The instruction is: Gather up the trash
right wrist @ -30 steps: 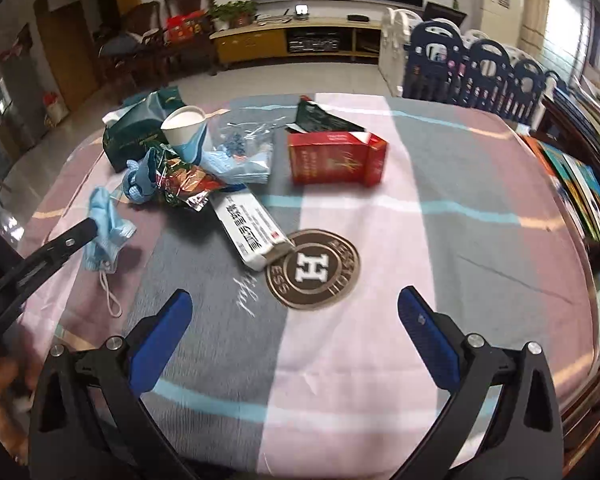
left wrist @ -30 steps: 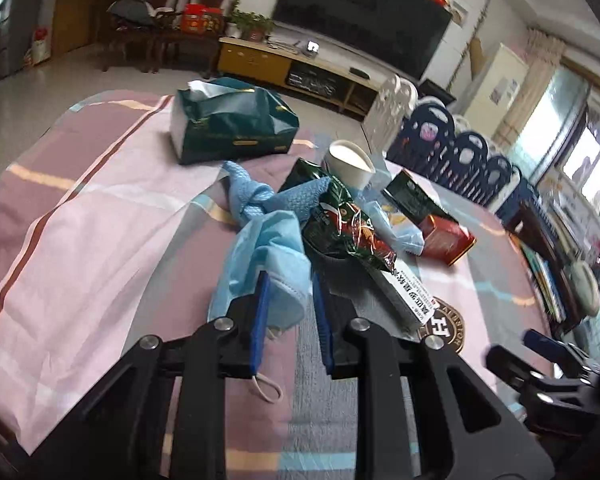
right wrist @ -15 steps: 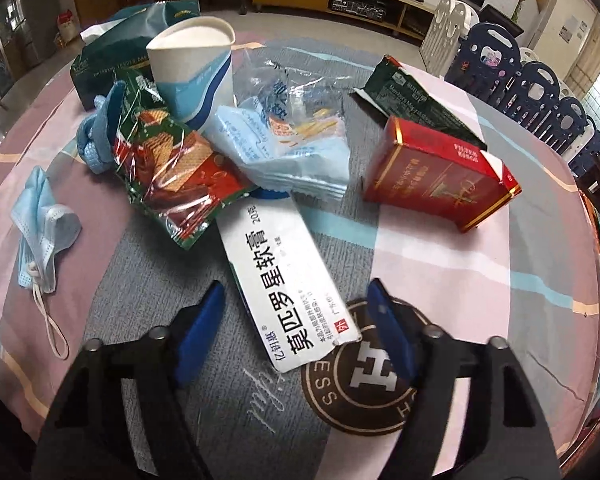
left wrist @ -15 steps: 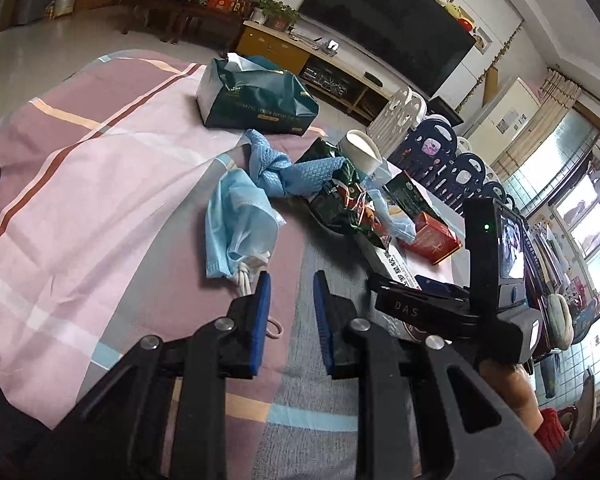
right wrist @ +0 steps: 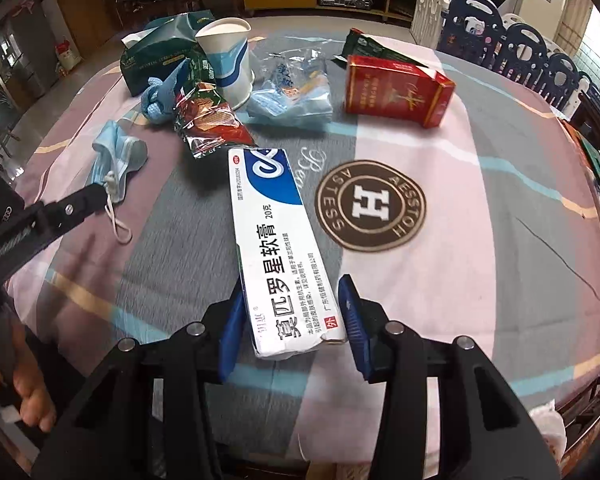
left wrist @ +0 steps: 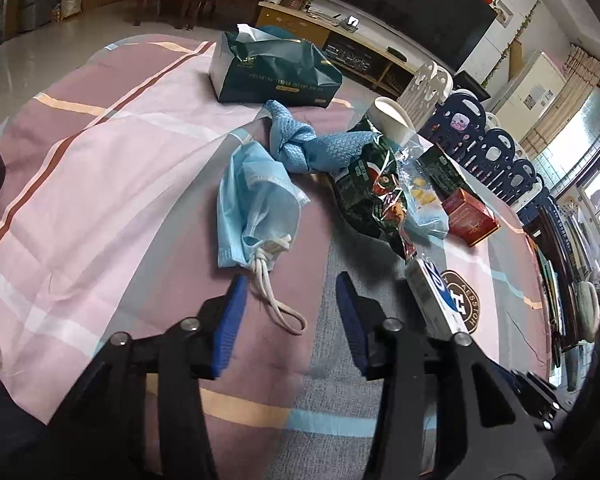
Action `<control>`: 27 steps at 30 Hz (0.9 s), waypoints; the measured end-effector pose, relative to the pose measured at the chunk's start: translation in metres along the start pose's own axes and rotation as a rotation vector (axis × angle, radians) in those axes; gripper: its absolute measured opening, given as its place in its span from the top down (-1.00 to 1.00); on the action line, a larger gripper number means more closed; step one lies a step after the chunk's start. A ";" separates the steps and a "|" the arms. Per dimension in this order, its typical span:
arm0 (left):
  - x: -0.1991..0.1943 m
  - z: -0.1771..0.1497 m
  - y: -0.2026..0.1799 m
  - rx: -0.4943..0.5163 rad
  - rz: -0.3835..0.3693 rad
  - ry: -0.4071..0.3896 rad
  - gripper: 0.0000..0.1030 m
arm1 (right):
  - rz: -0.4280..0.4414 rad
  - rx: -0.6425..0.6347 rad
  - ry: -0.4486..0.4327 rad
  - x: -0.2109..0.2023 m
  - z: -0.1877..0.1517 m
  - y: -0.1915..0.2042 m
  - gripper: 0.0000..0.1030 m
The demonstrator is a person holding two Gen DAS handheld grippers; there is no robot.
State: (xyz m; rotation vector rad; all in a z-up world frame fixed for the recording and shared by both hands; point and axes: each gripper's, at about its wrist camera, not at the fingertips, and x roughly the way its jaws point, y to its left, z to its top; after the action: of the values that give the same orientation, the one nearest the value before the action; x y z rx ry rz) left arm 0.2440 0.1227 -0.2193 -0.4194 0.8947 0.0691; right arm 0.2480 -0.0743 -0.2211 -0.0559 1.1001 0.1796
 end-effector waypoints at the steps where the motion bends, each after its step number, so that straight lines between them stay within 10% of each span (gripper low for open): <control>1: 0.002 0.000 -0.002 0.009 0.008 0.003 -0.06 | -0.009 0.009 -0.001 -0.005 -0.007 -0.002 0.12; 13: 0.017 -0.006 -0.012 0.048 -0.027 0.071 0.28 | -0.001 0.056 0.056 -0.003 -0.021 0.000 -0.14; 27: 0.005 -0.003 -0.005 -0.005 -0.092 0.016 0.82 | -0.012 0.105 0.046 -0.001 -0.029 -0.001 0.12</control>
State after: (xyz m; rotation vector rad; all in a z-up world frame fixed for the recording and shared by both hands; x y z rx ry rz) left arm 0.2457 0.1160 -0.2228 -0.4658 0.8905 -0.0166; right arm 0.2224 -0.0794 -0.2329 0.0274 1.1535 0.1095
